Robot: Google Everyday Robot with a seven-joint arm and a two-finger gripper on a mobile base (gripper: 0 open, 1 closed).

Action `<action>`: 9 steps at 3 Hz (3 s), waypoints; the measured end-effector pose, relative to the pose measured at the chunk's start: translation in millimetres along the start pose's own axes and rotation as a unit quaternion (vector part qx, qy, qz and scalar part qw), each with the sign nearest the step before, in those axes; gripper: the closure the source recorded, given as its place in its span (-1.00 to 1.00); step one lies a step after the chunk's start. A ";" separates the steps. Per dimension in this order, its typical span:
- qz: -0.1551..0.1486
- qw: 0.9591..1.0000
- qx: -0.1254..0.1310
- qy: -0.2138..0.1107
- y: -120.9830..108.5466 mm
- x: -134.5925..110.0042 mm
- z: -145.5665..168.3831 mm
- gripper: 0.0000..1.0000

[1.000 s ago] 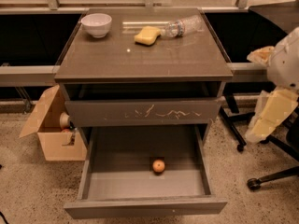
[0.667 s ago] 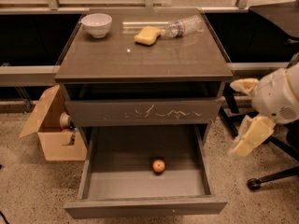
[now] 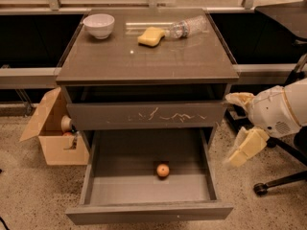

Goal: Pick orange from middle drawer and place on counter

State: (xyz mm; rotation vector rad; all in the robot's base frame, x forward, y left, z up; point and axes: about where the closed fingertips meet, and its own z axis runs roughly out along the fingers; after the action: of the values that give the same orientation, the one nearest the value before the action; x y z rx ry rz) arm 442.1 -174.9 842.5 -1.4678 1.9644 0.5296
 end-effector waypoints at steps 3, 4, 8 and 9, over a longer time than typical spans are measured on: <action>-0.019 0.997 -0.074 -0.018 3.3 66.7 111.3 -1.00; -0.015 0.994 -0.108 -0.016 4.8 86.9 152.8 -1.00; -0.005 0.990 -0.140 0.031 -17.9 142.8 245.4 -1.00; -0.025 0.989 -0.134 0.050 -23.5 155.8 279.8 -1.00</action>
Offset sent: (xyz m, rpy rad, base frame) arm 0.0108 0.0241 -0.1315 0.0402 0.0354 0.1406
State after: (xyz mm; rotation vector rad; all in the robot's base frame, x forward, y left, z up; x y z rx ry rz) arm 502.4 -111.1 533.6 -1.7334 1.9863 0.7352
